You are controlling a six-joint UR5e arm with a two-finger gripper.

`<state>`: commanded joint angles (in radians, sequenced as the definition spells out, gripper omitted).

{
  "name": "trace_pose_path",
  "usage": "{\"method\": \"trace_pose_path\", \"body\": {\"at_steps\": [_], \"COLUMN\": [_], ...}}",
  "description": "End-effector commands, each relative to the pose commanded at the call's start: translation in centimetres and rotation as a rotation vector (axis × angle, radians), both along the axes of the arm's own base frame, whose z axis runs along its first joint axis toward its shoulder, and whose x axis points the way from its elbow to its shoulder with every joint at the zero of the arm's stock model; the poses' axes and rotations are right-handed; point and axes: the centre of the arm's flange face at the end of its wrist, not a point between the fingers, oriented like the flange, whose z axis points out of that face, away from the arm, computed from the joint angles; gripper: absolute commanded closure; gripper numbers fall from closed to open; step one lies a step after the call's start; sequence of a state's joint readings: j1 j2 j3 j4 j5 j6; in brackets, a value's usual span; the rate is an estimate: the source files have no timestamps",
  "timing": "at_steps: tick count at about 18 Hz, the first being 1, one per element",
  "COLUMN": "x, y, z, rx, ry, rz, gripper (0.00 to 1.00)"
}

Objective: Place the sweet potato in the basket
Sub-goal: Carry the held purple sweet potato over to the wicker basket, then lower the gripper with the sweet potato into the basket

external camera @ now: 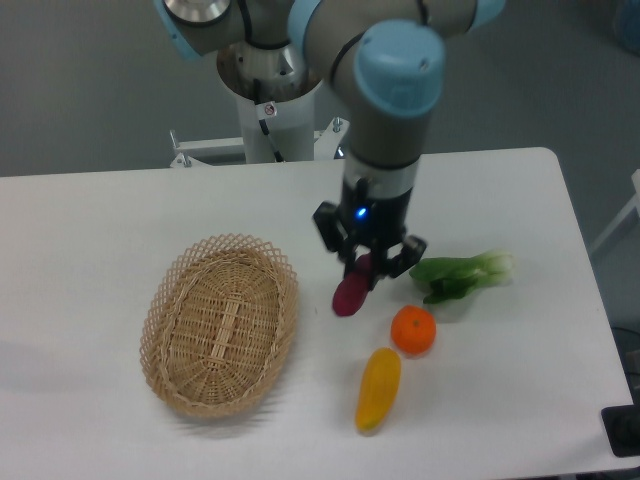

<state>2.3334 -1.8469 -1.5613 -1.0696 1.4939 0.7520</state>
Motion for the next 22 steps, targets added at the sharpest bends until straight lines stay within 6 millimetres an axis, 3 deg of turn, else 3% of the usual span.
{"method": "trace_pose_path", "body": {"at_steps": [4,8,12,17,22], "x": [5.7,9.7,13.1,14.9,15.2], "y": [1.5,3.5,4.7,4.2,4.3], "z": [-5.2,-8.3,-12.4,-15.6,-16.8], "rx": [-0.063,-0.083,-0.170,-0.257,-0.281], "ry": [0.049,0.049,0.061,0.082,0.081], "rz": [-0.012,0.066,0.029,-0.101,-0.117], "gripper": [0.65,0.65,0.65,0.65,0.65]}}
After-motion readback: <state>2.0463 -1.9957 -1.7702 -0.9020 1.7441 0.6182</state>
